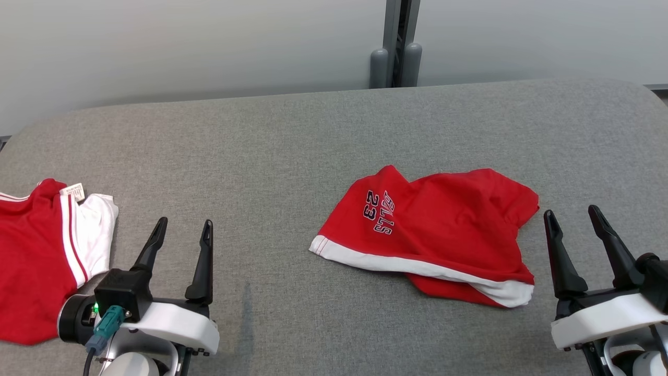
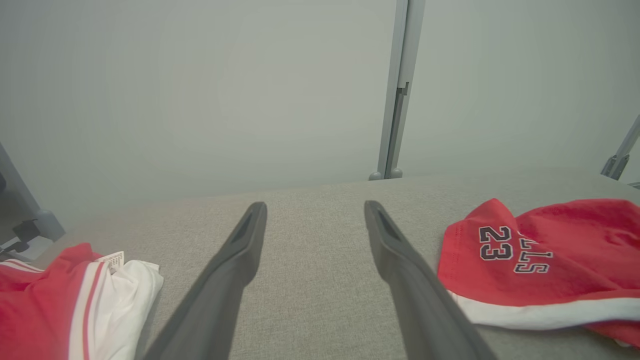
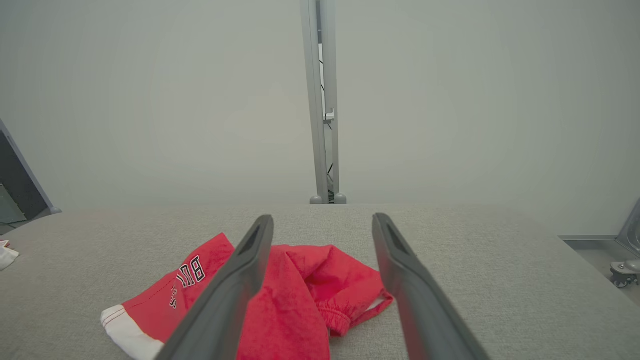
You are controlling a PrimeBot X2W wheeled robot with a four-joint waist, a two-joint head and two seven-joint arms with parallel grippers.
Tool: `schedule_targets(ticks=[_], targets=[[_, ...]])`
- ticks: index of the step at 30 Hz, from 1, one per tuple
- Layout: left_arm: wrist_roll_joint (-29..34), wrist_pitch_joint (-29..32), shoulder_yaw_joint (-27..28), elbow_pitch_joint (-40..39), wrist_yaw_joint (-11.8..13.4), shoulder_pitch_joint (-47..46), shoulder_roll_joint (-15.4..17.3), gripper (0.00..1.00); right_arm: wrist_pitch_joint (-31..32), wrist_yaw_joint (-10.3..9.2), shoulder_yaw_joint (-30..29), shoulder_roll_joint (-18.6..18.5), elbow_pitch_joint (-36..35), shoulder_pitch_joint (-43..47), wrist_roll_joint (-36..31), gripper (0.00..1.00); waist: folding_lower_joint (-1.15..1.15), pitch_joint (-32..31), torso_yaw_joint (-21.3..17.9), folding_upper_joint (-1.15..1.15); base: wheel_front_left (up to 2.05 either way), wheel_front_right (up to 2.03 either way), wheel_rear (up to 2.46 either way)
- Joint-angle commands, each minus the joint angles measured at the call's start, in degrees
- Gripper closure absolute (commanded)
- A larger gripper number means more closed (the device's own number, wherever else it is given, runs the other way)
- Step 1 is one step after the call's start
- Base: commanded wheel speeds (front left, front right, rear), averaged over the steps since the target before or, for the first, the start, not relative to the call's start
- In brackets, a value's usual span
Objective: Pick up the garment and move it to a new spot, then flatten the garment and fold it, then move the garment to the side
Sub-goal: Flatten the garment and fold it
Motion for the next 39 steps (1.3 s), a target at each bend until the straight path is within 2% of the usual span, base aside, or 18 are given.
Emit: schedule_targets(ticks=[1,4,7,10,11,16,22,25,29,30,31,32,39], targets=[[0.1,0.2,-0.1,-0.2,-0.1,-0.2,0.5,0.0,0.0,0.01,0.0,-0.4,0.0,-0.1,0.4,0.0,0.0,0.1,0.0,0.0,0.0,0.0,0.0],[0.9,0.6,-0.8,-0.3,-0.6,-1.8,1.0,0.0,0.1,0.01,0.2,-0.4,0.3,-0.6,0.5,0.0,0.0,0.3,-0.2,0.0,0.0,0.0,0.0],[1.2,2.4,-2.4,0.0,-2.6,-4.5,1.0,0.0,0.2,0.01,0.7,-0.4,0.4,-1.1,0.8,0.0,0.0,1.0,-0.9,0.0,0.0,0.0,0.0],[0.3,5.9,-4.8,1.0,-5.5,-7.1,0.6,0.0,0.3,0.01,1.1,-0.4,0.7,-1.4,0.8,0.0,0.0,1.8,-1.9,0.0,0.0,0.0,0.0],[-0.5,8.9,-6.5,2.3,-7.5,-8.6,0.2,0.0,0.2,0.01,1.4,-0.2,1.0,-1.6,0.9,0.0,0.0,2.3,-2.9,0.0,0.0,0.0,0.0],[-2.4,14.3,-10.2,6.3,-11.6,-11.0,-1.6,0.0,-0.6,0.01,2.0,0.4,1.9,-2.0,1.4,0.0,0.0,4.3,-5.6,0.0,0.0,0.0,0.0],[-4.4,17.0,-11.5,13.4,-14.9,-14.3,-3.0,0.0,-1.2,0.01,2.8,0.8,3.0,-2.6,1.2,0.0,0.0,7.5,-8.9,0.0,0.0,0.0,0.0],[-5.7,18.7,-10.7,20.0,-15.3,-16.4,-2.8,0.0,-1.8,0.01,3.1,1.2,4.2,-2.5,1.4,0.0,0.0,9.0,-11.3,0.0,0.0,0.0,0.0],[-6.7,20.5,-11.0,23.4,-16.3,-17.1,-2.8,0.0,-2.4,0.01,3.1,1.5,5.2,-2.3,1.9,0.0,0.0,9.8,-12.3,0.0,0.0,0.0,0.0],[-6.7,20.6,-11.3,23.6,-16.8,-17.2,-2.8,0.09,-2.3,0.01,3.1,1.5,5.6,-2.2,1.9,0.0,0.0,9.9,-12.4,0.0,0.0,0.0,0.0],[-6.5,20.5,-11.5,23.7,-17.1,-17.4,-2.8,0.38,-1.9,0.01,3.2,1.5,6.0,-2.1,1.9,0.0,0.0,10.1,-12.3,0.0,0.0,0.0,0.0],[-6.1,19.8,-11.7,23.7,-17.3,-17.8,-2.9,1.0,-1.6,0.01,3.4,1.0,7.0,-2.1,1.9,0.0,0.0,10.4,-12.2,0.0,0.0,0.0,0.0],[-5.1,18.7,-12.3,24.0,-17.3,-19.9,-3.1,1.0,-0.7,0.01,8.7,-0.8,13.4,-4.4,3.5,0.0,0.0,11.6,-10.7,0.0,0.0,0.0,0.0]])
